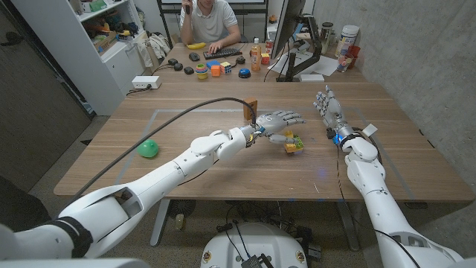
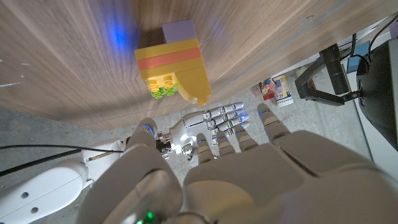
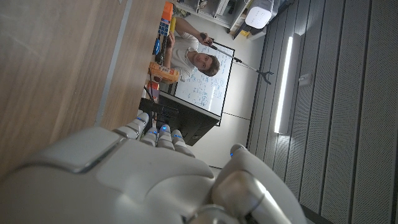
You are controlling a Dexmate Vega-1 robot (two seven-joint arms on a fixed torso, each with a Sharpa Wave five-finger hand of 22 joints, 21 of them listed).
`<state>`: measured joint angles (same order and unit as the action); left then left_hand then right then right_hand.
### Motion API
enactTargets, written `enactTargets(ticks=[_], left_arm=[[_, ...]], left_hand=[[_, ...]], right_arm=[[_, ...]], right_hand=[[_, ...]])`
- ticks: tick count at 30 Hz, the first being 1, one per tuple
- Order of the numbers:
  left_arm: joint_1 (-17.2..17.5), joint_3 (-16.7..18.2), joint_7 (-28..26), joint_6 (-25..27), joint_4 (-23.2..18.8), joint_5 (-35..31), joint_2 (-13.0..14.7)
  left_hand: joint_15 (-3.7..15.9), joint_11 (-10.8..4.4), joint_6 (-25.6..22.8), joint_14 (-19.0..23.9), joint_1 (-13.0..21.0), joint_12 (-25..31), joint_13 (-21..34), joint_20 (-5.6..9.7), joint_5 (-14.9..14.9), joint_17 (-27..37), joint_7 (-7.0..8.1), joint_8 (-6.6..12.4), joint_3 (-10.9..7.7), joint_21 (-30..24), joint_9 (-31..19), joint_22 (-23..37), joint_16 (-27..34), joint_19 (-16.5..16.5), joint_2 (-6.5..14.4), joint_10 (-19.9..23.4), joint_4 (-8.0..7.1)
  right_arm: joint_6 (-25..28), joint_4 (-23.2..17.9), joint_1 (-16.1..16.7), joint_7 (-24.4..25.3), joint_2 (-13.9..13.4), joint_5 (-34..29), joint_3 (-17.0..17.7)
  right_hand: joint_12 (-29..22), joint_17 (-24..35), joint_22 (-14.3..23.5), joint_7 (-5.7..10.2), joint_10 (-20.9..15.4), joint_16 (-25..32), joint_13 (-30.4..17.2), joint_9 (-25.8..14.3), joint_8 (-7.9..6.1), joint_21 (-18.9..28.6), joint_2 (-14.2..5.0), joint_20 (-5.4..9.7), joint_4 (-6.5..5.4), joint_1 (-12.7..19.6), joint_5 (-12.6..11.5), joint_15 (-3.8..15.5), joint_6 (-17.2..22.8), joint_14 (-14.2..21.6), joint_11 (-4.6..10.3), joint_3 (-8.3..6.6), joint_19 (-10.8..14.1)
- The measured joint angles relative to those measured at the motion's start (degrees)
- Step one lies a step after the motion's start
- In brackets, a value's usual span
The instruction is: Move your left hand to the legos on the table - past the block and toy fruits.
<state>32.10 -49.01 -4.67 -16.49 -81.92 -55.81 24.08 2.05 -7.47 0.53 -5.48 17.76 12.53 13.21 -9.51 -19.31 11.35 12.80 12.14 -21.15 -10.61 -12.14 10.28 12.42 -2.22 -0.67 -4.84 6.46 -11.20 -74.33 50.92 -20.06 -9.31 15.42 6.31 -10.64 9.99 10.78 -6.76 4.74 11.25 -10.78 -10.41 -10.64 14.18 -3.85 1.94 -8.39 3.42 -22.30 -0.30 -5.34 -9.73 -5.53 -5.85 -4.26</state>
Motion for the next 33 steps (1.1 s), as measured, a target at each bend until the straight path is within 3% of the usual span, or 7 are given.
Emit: enactTargets(ticks=[21, 33], left_arm=[[-1.78, -3.31, 0.16, -0.33, 2.64, -0.59, -0.91], [-2.0, -3.83, 0.34, -0.09, 2.79, -0.83, -0.94]], left_hand=[[0.02, -0.52, -0.01, 0.58, 0.22, 0.0, 0.52, 0.62, -0.27, -0.01, 0.0, 0.0, 0.24, -0.21, -0.26, -0.01, 0.12, -0.63, 0.23, 0.09, 0.17], [0.02, 0.56, -0.01, 0.58, 0.22, 0.45, 0.79, 0.92, -0.27, -0.01, -0.01, 0.44, 0.46, -0.43, -0.26, -0.01, 0.58, -0.93, 0.23, 1.18, -0.06]], right_arm=[[-0.52, 1.35, -0.57, -0.84, -0.22, 0.4, 0.06], [-0.67, 1.58, -0.67, -0.91, -0.26, 0.42, 0.09]], right_hand=[[0.0, 0.0, -0.13, 0.0, 0.61, -0.24, 0.0, 0.0, 0.0, -0.22, 0.21, 0.0, -0.24, -0.69, 0.49, -0.52, -0.62, -0.1, 0.0, 0.71, 0.0], [0.0, 0.0, -0.13, 0.0, 0.47, -0.24, 0.0, 0.0, 0.0, -0.22, 0.21, 0.0, -0.24, -0.68, 0.7, -0.52, -0.61, -0.09, -0.13, 1.19, 0.0]])
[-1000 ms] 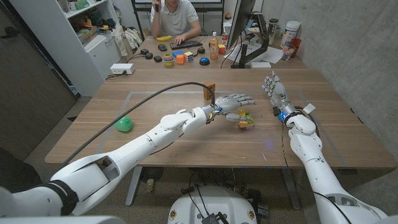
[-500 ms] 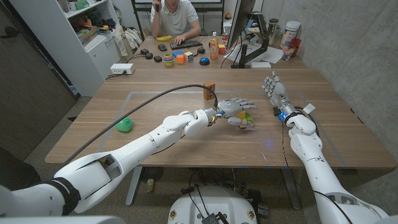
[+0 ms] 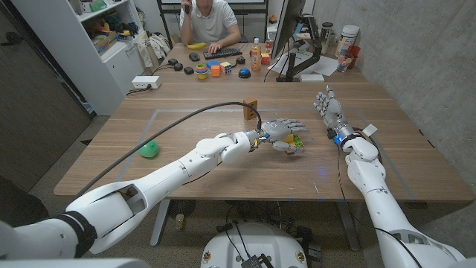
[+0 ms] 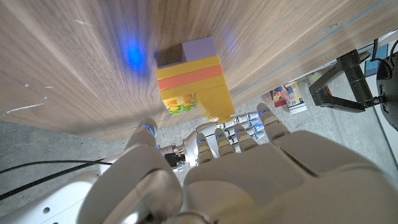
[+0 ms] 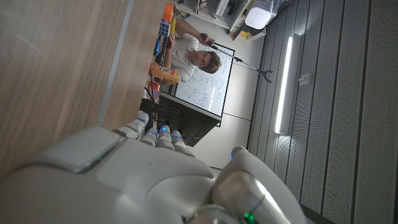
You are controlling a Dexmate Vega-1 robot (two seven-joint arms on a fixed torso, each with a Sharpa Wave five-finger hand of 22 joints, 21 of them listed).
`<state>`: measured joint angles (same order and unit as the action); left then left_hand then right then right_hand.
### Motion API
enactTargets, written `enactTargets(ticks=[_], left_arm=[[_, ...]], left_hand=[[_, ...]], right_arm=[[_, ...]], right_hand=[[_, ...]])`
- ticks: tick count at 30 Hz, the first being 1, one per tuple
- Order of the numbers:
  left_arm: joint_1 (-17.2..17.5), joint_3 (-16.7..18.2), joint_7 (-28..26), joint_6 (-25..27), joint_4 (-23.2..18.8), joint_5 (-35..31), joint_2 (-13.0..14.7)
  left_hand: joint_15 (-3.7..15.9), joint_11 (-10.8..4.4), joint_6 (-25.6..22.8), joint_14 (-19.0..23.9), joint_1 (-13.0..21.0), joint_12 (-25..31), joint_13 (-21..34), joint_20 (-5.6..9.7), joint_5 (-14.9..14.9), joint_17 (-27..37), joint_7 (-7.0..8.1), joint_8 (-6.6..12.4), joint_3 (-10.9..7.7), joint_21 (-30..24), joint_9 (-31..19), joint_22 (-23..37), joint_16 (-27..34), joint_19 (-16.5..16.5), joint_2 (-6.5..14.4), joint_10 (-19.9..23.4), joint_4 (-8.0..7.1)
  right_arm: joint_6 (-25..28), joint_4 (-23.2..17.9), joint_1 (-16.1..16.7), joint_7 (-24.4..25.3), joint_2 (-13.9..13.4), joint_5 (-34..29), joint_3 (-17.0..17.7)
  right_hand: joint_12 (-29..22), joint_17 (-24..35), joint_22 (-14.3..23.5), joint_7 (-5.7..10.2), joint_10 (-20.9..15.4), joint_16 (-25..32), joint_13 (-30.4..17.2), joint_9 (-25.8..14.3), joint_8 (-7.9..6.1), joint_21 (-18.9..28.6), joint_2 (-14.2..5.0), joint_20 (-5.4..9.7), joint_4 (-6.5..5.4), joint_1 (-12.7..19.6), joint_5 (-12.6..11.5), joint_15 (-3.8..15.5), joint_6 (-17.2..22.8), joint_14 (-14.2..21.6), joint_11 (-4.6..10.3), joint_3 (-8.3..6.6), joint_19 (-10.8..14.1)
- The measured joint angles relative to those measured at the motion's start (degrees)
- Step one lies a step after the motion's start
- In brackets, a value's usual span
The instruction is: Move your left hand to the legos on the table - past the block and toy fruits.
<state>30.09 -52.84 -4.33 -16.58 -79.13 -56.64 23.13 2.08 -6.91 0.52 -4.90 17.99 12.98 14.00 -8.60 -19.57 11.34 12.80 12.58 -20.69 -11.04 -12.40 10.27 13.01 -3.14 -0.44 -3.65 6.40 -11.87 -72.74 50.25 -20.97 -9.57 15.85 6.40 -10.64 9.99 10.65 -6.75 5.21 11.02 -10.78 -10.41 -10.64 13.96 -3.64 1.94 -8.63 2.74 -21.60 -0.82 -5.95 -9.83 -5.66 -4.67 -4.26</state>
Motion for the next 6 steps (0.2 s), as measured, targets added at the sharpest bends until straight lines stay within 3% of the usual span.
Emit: enactTargets(ticks=[6], left_arm=[[-0.14, -0.15, 0.14, 0.27, 0.0, -0.13, 0.0]], left_hand=[[0.0, 1.98, 0.0, 0.0, -0.04, 0.0, 0.0, 0.1, 0.0, -0.01, 0.0, 0.0, 0.23, 0.0, 0.0, -0.14, 0.04, -0.73, 0.5, 0.41, -0.23]], right_arm=[[-0.06, 0.06, -0.06, -0.01, -0.03, -0.01, -0.02]], right_hand=[[-0.44, 0.0, 0.0, 0.0, -0.5, 0.0, 0.0, 0.0, 0.0, 0.0, 0.0, 0.0, 0.0, 0.0, 0.0, 0.0, 0.03, 0.0, -0.22, 0.0, 0.0]])
